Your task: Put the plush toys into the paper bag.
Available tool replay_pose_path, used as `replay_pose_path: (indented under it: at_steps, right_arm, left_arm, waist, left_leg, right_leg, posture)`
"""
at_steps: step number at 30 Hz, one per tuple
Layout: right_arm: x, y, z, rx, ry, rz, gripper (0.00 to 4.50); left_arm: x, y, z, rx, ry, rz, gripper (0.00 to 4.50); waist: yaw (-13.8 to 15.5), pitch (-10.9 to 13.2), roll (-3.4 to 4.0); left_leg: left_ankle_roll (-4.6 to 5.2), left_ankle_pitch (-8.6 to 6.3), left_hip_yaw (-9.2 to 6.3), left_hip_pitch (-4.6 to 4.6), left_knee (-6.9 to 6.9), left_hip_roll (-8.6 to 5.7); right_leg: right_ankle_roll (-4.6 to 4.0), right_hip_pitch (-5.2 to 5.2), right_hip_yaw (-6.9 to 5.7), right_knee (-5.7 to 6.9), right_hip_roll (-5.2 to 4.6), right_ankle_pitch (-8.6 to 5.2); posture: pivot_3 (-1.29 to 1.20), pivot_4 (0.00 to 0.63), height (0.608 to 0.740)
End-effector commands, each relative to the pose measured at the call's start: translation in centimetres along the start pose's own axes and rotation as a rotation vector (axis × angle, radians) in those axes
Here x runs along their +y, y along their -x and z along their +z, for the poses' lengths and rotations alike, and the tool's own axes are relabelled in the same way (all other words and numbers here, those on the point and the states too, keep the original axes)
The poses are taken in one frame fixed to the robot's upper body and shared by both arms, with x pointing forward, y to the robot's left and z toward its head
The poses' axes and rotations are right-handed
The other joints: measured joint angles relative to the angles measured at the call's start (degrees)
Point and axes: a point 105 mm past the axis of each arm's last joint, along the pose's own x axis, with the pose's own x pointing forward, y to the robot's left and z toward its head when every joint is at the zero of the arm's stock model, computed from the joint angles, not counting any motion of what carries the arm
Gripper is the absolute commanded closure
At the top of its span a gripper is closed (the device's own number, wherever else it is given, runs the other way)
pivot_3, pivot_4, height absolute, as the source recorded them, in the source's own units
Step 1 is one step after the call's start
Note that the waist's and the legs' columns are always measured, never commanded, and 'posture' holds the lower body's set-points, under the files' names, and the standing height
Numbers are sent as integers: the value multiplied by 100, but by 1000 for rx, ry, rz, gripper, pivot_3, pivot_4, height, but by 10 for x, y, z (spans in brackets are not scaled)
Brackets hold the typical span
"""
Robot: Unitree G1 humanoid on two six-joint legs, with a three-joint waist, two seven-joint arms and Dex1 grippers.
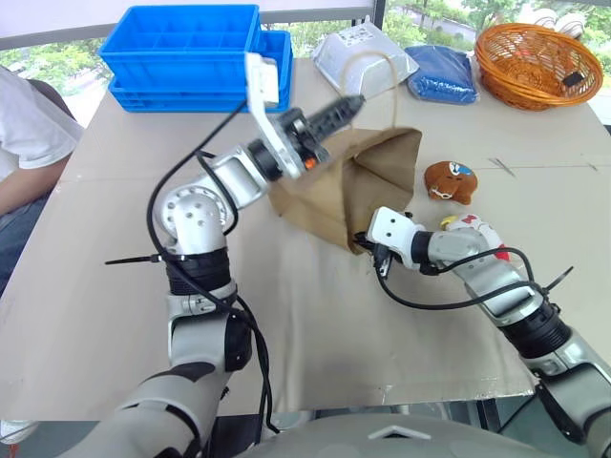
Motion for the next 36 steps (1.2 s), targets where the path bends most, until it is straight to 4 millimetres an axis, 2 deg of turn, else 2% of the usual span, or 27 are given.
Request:
replay_pose_path:
  at_steps: [1, 3, 6, 8, 10, 13, 16, 22, 24, 26, 29, 32, 36]
  right_arm:
    - [10, -1, -12, 16, -33, 20, 4384]
    - [11, 0, -15, 13, -47, 10, 4384]
    - [2, 5, -5, -44, -58, -48, 4384]
    - [-4, 14, 16, -146, -25, -82, 4384]
    - [-11, 31, 44, -279, -43, -120, 4384]
    - [-15, 59, 67, -359, -102, -126, 4384]
    - [-9, 80, 76, -370, -105, -117, 3555]
    - [14, 115, 70, -283, -131, -69, 976]
    - [16, 129, 67, -266, -148, -113, 68]
    - [12, 146, 66, -282, -191, -215, 28]
    - [11, 162, 63, -275, -224, -285, 28]
    - [-8, 184, 33, -56, -237, -441, 28]
    - [-30, 187, -8, 138, -279, -484, 28]
  left_arm:
    - [-2, 3, 28, -126, 43, 14, 4500]
    - [-2, 7, 31, -141, 57, 26, 4500]
    - [-6, 13, 22, -99, 45, 26, 4500]
    - [-9, 16, 14, -68, 35, 14, 4500]
    - [-17, 18, 9, -36, 21, -23, 4500]
    - [-23, 19, 7, -17, 4, -62, 4500]
    - [-25, 18, 3, 27, -60, -85, 4500]
    - [-22, 18, -4, 74, -148, -110, 4500]
    - [-23, 17, -3, 79, -175, -129, 4500]
    - [-29, 16, 3, 64, -172, -173, 4500]
    - [-35, 15, 10, 42, -141, -220, 4500]
    - [-44, 18, 21, 35, -86, -292, 4500]
    - [-36, 21, 16, 49, -92, -263, 4500]
  waist:
    - [6, -1, -1]
    - [8, -1, -1]
    - [8, -1, -1]
    - [3, 0, -1]
    - [8, 1, 0]
    - [17, 2, 2]
    - [38, 2, 2]
    - [76, 3, 5]
    - [85, 4, 4]
    - [112, 4, 3]
    - [116, 5, 2]
    - [138, 6, 3]
    - [118, 6, -5]
  left_leg:
    - [-1, 0, 0, 0, 0, -5]
    - [-2, 0, -2, 0, 0, -6]
    - [-3, 1, -4, 0, -1, -6]
    - [-5, 1, -3, 0, -3, -7]
    - [-8, 3, -5, -3, -3, -7]
    - [-12, 5, -9, -6, -3, -8]
    - [-12, 5, -16, -5, -3, -14]
    - [-10, 5, -18, -10, -8, -19]
    - [-10, 5, -15, -10, -8, -19]
    - [-8, 4, -15, -9, -8, -18]
    - [5, -3, -7, -7, -8, -17]
    - [13, -7, -9, -9, -7, -16]
    - [14, -7, 9, 3, -6, -20]
  right_leg:
    - [0, 1, 1, -1, -5, 0]
    - [1, 1, -1, -1, -7, 0]
    - [1, 1, -1, -1, -7, 0]
    - [0, 1, 0, -1, -8, 0]
    - [0, -1, -1, -1, -8, 0]
    - [0, -1, -3, -1, -9, 0]
    - [0, 2, -8, -3, -11, 0]
    - [-1, 1, -10, -9, -12, -1]
    - [-1, 1, -8, -10, -11, -1]
    - [-1, 3, -8, -9, -9, -2]
    - [0, 3, -1, -9, -4, -2]
    - [1, 3, -1, -9, -3, -2]
    - [-20, 8, 10, -11, -3, -15]
  posture:
    - [0, 150, 740]
    - [0, 150, 740]
    - [0, 150, 740]
    - [0, 150, 740]
    - [0, 150, 740]
    - [0, 150, 740]
    - [0, 150, 740]
    - [0, 150, 740]
    - [0, 150, 740]
    - [0, 150, 740]
    - [0, 150, 740]
    - [0, 150, 740]
    - [0, 150, 740]
